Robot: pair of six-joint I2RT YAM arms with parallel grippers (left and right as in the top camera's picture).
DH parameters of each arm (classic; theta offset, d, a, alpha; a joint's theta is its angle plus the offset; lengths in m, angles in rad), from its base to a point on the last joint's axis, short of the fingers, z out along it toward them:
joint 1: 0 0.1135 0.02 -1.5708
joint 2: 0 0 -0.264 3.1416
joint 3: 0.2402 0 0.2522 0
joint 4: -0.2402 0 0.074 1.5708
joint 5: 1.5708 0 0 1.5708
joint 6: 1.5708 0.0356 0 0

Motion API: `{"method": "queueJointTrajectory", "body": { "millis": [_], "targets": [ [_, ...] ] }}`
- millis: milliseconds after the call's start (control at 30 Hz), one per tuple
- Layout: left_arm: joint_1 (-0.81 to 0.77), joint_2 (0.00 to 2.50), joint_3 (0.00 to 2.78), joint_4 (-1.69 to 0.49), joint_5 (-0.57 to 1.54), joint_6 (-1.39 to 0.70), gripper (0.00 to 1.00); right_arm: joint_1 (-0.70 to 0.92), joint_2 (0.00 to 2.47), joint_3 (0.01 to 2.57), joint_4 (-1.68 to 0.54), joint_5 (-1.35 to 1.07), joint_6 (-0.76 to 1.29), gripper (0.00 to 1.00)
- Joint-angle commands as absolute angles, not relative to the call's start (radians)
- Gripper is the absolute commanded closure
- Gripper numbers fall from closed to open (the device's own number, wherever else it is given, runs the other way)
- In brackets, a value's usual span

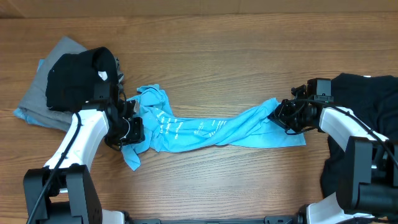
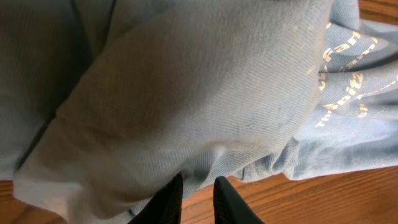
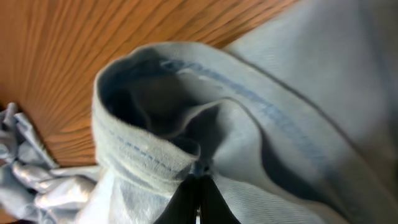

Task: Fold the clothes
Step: 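Hold the T-shirt with left gripper and pull right end rightward with right gripper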

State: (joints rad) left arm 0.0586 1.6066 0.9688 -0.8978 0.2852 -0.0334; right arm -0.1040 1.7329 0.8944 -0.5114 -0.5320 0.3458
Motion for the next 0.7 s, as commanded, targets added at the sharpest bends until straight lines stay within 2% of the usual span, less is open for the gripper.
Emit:
{"method": "queueJointTrajectory", "body": {
  "millis": [0, 300, 333, 400, 467, 667],
  "targets": [
    [0.057, 1.599, 0.962, -0.9, 0.297, -0.029, 0.79, -0.113, 1.727, 0.896, -0.513, -0.609, 0.345, 0.96],
    [0.058, 1.599, 0.962, -0.908, 0.297, -0.022, 0.76, -0.195, 1.538, 0.94, -0.688, -0.596, 0.319, 0.96],
    [0.058, 1.599, 0.962, -0.908, 0.297, -0.022, 0.73, -0.203, 1.523, 0.941, -0.7, -0.596, 0.318, 0.96],
    [0.058, 1.599, 0.962, -0.908, 0.297, -0.022, 0.58, -0.237, 1.465, 0.955, -0.77, -0.54, 0.32, 0.96],
    [0.058, 1.599, 0.962, -0.908, 0.297, -0.022, 0.47, -0.255, 1.439, 0.967, -0.812, -0.503, 0.323, 0.96],
    [0.058, 1.599, 0.962, -0.915, 0.324, -0.022, 0.34, -0.3, 1.394, 0.995, -0.894, -0.488, 0.323, 0.96]
  ]
}}
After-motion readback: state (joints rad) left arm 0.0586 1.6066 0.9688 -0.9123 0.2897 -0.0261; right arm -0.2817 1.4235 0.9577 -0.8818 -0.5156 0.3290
